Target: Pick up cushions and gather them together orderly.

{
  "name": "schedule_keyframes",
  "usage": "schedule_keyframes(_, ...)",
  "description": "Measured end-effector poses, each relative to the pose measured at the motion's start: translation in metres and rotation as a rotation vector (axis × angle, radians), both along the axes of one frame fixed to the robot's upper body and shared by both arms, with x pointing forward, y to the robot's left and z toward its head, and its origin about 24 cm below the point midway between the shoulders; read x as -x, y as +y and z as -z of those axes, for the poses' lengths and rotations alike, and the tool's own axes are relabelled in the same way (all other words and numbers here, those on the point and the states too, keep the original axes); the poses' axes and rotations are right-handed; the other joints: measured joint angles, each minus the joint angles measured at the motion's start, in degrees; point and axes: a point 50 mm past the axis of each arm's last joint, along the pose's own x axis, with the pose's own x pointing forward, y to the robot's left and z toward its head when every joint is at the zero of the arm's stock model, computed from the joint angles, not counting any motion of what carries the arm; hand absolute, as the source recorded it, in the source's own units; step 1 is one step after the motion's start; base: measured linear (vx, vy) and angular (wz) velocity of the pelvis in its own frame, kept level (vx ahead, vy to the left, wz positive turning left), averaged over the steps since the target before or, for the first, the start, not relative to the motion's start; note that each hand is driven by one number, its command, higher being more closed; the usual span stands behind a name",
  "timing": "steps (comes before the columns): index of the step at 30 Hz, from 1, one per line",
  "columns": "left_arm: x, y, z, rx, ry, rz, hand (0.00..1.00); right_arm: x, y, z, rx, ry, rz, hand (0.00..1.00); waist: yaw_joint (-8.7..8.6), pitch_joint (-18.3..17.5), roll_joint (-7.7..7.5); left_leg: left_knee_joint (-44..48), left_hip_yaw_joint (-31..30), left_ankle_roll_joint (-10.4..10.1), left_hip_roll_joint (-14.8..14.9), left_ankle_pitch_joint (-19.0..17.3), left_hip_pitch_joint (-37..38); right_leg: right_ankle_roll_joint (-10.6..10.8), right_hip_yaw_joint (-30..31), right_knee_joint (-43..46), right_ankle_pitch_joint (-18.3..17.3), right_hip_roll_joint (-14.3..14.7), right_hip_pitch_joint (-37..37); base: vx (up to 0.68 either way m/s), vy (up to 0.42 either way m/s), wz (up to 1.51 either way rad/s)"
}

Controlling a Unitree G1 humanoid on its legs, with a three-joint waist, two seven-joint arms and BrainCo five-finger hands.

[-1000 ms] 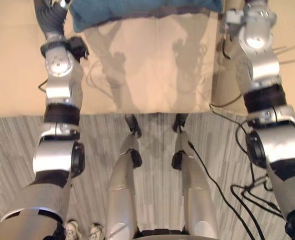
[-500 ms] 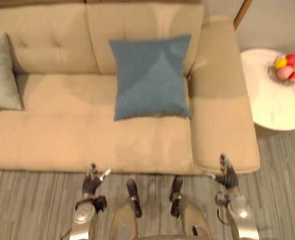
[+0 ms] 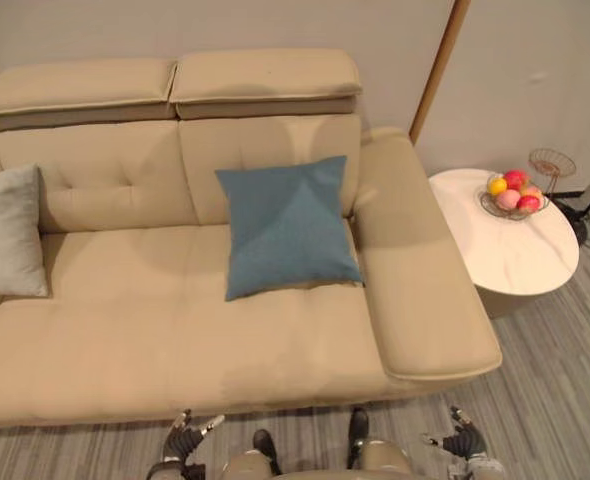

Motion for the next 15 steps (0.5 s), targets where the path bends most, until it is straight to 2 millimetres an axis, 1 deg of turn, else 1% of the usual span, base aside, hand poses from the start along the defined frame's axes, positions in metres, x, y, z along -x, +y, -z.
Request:
schedule_keyframes(1, -0.001, 0.001, -0.002, -0.008, -0.012, 0.003, 0.00, 0.004, 0.001, 0.003, -0.006, 0.020, 0.006, 0.00, -0.51, 0.21, 0.25, 0.58, -1.08, 0.16, -0.33, 0.17, 0.47, 1.26, 0.31, 14.81, -6.11, -1.34, -0.93, -0.08, -0.077, 0.44)
schedule_keyframes(2, 0.001, 0.004, -0.002, -0.018, -0.008, -0.005, 0.00, 0.009, 0.003, 0.005, -0.016, 0.038, 0.015, 0.00, -0.46, 0.14, -0.26, 1.97, -1.84, 0.13, -0.35, 0.30, 0.29, 2.60, 0.76, 21.93, -8.38, -1.94, 1.22, -0.07, -0.110, 0.41)
schedule_keyframes(3, 0.002, 0.004, -0.003, -0.022, -0.010, -0.009, 0.00, 0.008, 0.004, 0.005, -0.017, 0.036, 0.013, 0.00, -0.34, 0.22, -0.55, 2.65, -2.01, 0.00, -0.35, 0.39, 0.00, 2.85, 0.83, 22.31, -8.53, -1.98, 2.69, -0.13, -0.156, 0.19)
schedule_keyframes(4, 0.001, 0.004, -0.004, -0.029, -0.020, -0.022, 0.00, -0.002, 0.006, 0.003, -0.014, 0.015, -0.004, 0.00, 0.65, 0.30, -1.21, 4.51, -2.04, -0.19, -0.17, 0.52, -1.92, 3.94, 1.03, 19.16, -11.71, -1.82, 4.99, -0.21, -0.185, -0.03)
schedule_keyframes(5, -0.004, 0.005, -0.007, -0.026, -0.046, -0.044, 0.00, -0.016, 0.006, -0.001, -0.002, -0.022, -0.013, 0.00, 1.07, 0.60, -1.83, 6.68, -2.15, -0.83, 0.78, 1.13, -5.18, 2.07, 0.15, 13.92, -14.53, -0.48, 4.89, -0.23, -0.192, -0.10)
schedule_keyframes(6, -0.007, 0.002, -0.007, -0.014, -0.055, -0.051, 0.00, -0.023, 0.005, -0.004, 0.005, -0.042, -0.013, 0.00, 1.41, 0.81, -1.24, 6.92, -2.43, -1.26, 1.35, 1.86, -6.67, 0.83, -0.30, 11.19, -15.22, 0.48, 5.06, -0.28, -0.188, -0.19)
schedule_keyframes(7, -0.014, -0.010, -0.005, 0.016, -0.069, -0.046, 0.00, -0.039, 0.002, -0.012, 0.019, -0.090, -0.014, 0.00, 2.56, 1.98, 0.96, 6.70, -3.21, -2.46, 2.75, 2.83, -9.05, -2.38, -1.33, 4.31, -15.69, 3.16, 6.53, -0.39, -0.162, 0.00)
schedule_keyframes(8, -0.019, -0.022, -0.004, 0.048, -0.078, -0.040, 0.00, -0.049, -0.005, -0.018, 0.037, -0.120, -0.007, 0.00, 2.47, 4.02, 4.24, 5.79, -4.16, -3.75, 5.05, 3.71, -10.27, -4.55, -3.17, 1.04, -12.88, 6.00, 7.12, -0.41, -0.147, 0.09)
schedule_keyframes(9, -0.018, -0.024, -0.004, 0.057, -0.078, -0.043, 0.00, -0.049, -0.005, -0.018, 0.037, -0.121, 0.001, 0.00, 2.45, 4.28, 4.70, 4.80, -3.98, -3.88, 5.47, 3.72, -10.27, -5.09, -3.56, 0.54, -12.23, 6.51, 6.97, -0.36, -0.102, 0.30)
schedule_keyframes(10, -0.015, -0.026, -0.002, 0.065, -0.072, -0.057, 0.00, -0.050, -0.005, -0.018, 0.035, -0.125, 0.010, 0.00, 2.43, 4.33, 4.75, 2.12, -3.62, -4.86, 5.50, 3.45, -9.49, -5.69, -4.57, -0.26, -11.46, 6.67, 6.65, -0.27, -0.074, 0.31)
schedule_keyframes(11, -0.011, -0.026, -0.001, 0.068, -0.063, -0.063, 0.00, -0.048, -0.006, -0.018, 0.034, -0.124, 0.026, 0.00, 2.43, 4.49, 4.11, -0.59, -3.88, -6.16, 4.65, 3.85, -8.41, -5.81, -5.05, -1.51, -11.03, 6.40, 6.72, -0.32, -0.083, 0.32)
schedule_keyframes(12, -0.008, -0.025, 0.000, 0.069, -0.057, -0.069, 0.00, -0.048, -0.010, -0.020, 0.045, -0.138, 0.051, 0.00, 2.50, 4.45, 3.81, 2.01, -4.66, -5.81, 3.65, 3.62, -8.89, -7.18, -5.17, -2.18, -10.46, 5.57, 5.69, -0.29, -0.057, 0.22)
schedule_keyframes(13, -0.008, -0.025, 0.000, 0.069, -0.055, -0.070, 0.00, -0.048, -0.011, -0.020, 0.047, -0.140, 0.056, 0.00, 2.49, 4.44, 3.64, 4.45, -4.97, -5.56, 3.05, 3.41, -9.02, -7.29, -5.15, -2.17, -10.29, 5.08, 5.21, -0.19, -0.023, 0.03)
schedule_keyframes(14, -0.005, -0.025, 0.000, 0.070, -0.050, -0.073, 0.00, -0.048, -0.012, -0.021, 0.048, -0.141, 0.061, 0.00, 2.57, 4.52, 3.33, 8.52, -5.32, -4.37, 2.10, 2.58, -9.03, -7.31, -4.92, -2.17, -9.84, 4.23, 4.55, -0.14, 0.032, -0.16)
schedule_keyframes(15, 0.000, -0.024, 0.002, 0.073, -0.038, -0.084, 0.00, -0.048, -0.011, -0.020, 0.046, -0.140, 0.059, 0.00, 2.63, 4.49, 3.13, 12.62, -5.24, -3.35, 1.42, -0.30, -7.81, -7.46, -4.15, -2.17, -8.80, 3.63, 3.49, -0.10, 0.028, -0.18)
